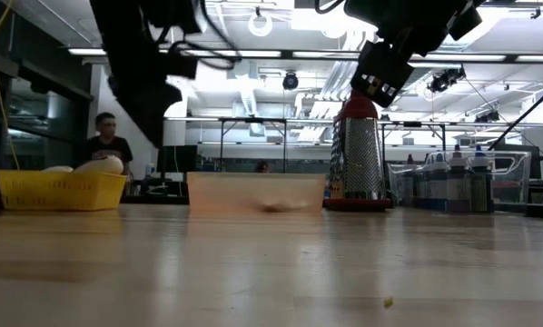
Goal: Pick & Place Food Item
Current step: Return to Home Position
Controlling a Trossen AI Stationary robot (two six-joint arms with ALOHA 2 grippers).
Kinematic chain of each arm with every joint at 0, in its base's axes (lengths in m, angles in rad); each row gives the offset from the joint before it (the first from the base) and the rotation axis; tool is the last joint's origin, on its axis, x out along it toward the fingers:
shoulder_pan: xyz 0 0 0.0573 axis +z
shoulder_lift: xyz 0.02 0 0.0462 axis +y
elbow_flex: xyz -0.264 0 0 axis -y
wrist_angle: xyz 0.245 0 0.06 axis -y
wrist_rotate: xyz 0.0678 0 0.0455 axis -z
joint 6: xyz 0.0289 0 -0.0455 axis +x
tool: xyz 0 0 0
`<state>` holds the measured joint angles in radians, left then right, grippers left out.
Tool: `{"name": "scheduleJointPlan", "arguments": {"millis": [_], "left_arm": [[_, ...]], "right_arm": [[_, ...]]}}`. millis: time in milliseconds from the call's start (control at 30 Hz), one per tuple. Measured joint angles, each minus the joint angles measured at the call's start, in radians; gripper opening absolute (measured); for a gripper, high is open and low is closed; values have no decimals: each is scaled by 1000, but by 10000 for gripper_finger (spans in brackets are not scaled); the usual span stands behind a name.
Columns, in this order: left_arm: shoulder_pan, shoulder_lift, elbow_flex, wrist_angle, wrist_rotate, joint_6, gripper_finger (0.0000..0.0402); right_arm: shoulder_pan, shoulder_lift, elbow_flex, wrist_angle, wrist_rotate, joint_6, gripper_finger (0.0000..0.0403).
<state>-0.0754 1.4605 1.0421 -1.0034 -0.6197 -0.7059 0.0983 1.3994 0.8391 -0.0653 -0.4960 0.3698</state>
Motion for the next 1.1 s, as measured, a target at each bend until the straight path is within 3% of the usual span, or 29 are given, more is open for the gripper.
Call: {"name": "scheduleJointPlan", "arguments": {"millis": [467,700,833,1100], "left_arm": [[-112,0,117,344,3,419,148],[-189,0,117,526,181,657,148],[-216,0,117,552,272,699,148],[-192,0,117,551,282,699,148]], "right_arm": [[-69,-41,0,-78,-12,-9,190],[-106,-40,0,-166,50,-58,190],[-144,-51,0,-175,43,-63,190],[-207,-154,0,-211,-4,-97,190]]}}
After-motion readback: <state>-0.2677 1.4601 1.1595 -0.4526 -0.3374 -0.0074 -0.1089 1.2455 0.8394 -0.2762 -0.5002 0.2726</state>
